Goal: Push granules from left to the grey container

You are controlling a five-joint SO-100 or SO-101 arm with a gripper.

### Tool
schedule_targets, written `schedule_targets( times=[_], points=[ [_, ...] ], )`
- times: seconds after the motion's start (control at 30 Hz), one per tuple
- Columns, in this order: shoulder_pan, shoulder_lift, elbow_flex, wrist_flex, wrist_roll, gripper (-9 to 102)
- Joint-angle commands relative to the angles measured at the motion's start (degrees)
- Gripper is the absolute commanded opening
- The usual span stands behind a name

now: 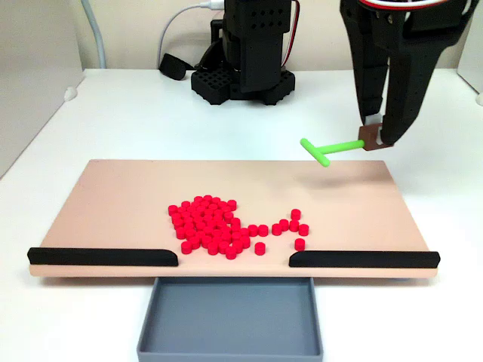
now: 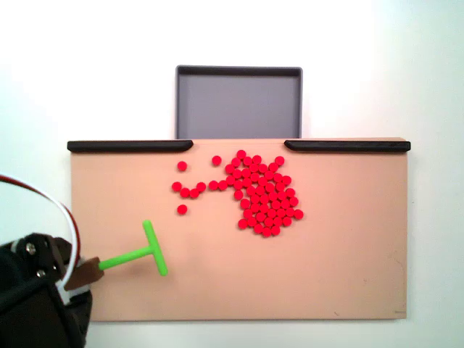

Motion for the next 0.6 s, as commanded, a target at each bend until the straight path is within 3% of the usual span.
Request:
schedule_targets(
  times=[0.0, 0.57],
  points=[
    [-0.9, -2.1, -7.7, 0.2, 4.0, 0],
    [-0.3, -16.9, -21.1, 0.2, 9.0, 0]
  ],
)
